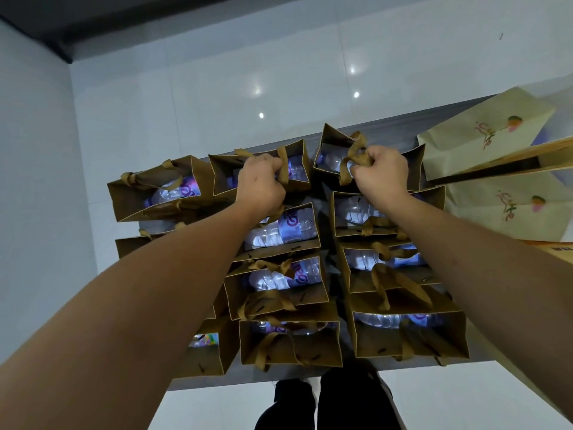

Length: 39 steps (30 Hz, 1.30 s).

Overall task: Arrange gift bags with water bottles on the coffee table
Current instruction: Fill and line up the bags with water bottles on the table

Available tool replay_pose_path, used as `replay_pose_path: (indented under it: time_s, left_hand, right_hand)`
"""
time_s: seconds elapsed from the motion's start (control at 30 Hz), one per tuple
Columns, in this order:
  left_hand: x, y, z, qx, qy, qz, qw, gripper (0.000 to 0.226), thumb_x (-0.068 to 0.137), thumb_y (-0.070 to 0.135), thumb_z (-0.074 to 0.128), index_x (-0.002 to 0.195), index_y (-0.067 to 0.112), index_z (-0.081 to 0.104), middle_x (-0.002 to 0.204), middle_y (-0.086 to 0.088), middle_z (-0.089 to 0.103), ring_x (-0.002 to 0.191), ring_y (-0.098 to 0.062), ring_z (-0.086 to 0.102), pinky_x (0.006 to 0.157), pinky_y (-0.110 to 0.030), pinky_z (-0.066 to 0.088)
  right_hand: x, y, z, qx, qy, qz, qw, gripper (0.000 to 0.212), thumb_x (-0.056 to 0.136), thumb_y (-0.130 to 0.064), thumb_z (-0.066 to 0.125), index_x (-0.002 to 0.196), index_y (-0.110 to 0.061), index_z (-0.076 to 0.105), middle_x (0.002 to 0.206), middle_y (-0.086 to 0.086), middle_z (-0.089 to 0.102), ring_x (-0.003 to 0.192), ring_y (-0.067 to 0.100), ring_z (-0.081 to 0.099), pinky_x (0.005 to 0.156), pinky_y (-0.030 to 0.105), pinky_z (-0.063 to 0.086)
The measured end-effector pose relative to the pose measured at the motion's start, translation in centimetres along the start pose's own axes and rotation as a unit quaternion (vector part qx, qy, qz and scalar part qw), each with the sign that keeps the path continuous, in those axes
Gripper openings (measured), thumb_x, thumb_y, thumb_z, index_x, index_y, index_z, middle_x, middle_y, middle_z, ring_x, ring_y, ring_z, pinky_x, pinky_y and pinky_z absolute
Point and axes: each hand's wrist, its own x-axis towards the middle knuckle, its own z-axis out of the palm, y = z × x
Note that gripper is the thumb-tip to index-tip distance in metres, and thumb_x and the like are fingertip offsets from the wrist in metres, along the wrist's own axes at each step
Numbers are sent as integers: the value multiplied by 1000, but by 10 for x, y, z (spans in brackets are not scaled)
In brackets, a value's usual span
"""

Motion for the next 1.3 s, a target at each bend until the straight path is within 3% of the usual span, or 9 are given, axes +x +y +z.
replay_pose_path:
  time_s: [0.17,0.3,0.4,0.57,0.73,0.9,1.03,1.17,1.3]
  left_hand:
    - [-6,4,-5,-103,35,-63,992,18,78,-5,59,84,10,68,94,-4,61,86,-19,55,75,-34,50]
    - [-16,2,-7,-200,30,-100,974,9,78,-2,58,78,0,67,83,-17,67,82,-32,65,71,-49,59]
    - [-19,6,-6,-287,28,-152,945,9,79,2,58,70,2,60,72,-14,62,70,-27,61,63,-43,53]
    - [-15,5,-6,-347,2,-188,919,5,73,6,55,72,10,58,76,-19,62,79,-34,67,70,-56,58]
    - [-20,4,-13,-341,6,-189,921,20,81,11,51,67,11,66,76,-13,62,75,-24,58,66,-40,49]
    - [-29,-10,-8,-71,-64,-122,988,60,99,56,44,68,12,70,62,-4,67,65,-25,66,72,-37,54]
    - [-26,-9,5,106,-103,-138,979,60,90,76,44,76,21,62,71,0,64,74,-23,64,87,-45,52]
    - [-16,10,12,111,-79,-206,969,54,86,72,58,89,19,55,78,0,53,84,-23,52,98,-46,42]
    - [-6,14,18,91,-54,-229,968,28,96,41,60,108,16,66,82,-3,55,88,-25,51,98,-45,39]
  right_hand:
    - [-1,0,1,1,0,-4,1000,29,87,-15,67,61,-18,55,63,2,57,64,17,50,56,28,38]
    - [0,2,3,-4,-3,-8,1000,27,88,-16,66,63,-18,56,66,2,58,66,18,52,56,26,37]
    - [1,3,3,-8,-4,-14,1000,29,88,-18,67,62,-18,54,65,2,56,66,19,50,54,25,34]
    - [3,4,3,-11,-2,-22,1000,20,88,-17,67,72,-4,63,70,11,62,67,21,53,56,26,36]
    - [2,6,6,-18,-1,-23,1000,22,86,-21,68,72,-4,64,70,12,64,70,29,59,60,34,45]
    - [2,6,10,-21,-1,-22,1000,20,86,-21,68,69,-11,63,68,5,63,72,27,60,60,31,41]
    - [3,7,10,-22,-2,-28,999,22,88,-21,68,67,-18,60,71,5,64,74,26,60,62,30,42]
    - [2,8,12,-17,0,-32,999,22,88,-20,68,67,-18,61,70,3,64,73,24,61,65,33,48]
    - [0,11,12,-17,-2,-42,999,13,88,-20,68,76,-15,68,74,3,67,76,23,63,70,37,54]
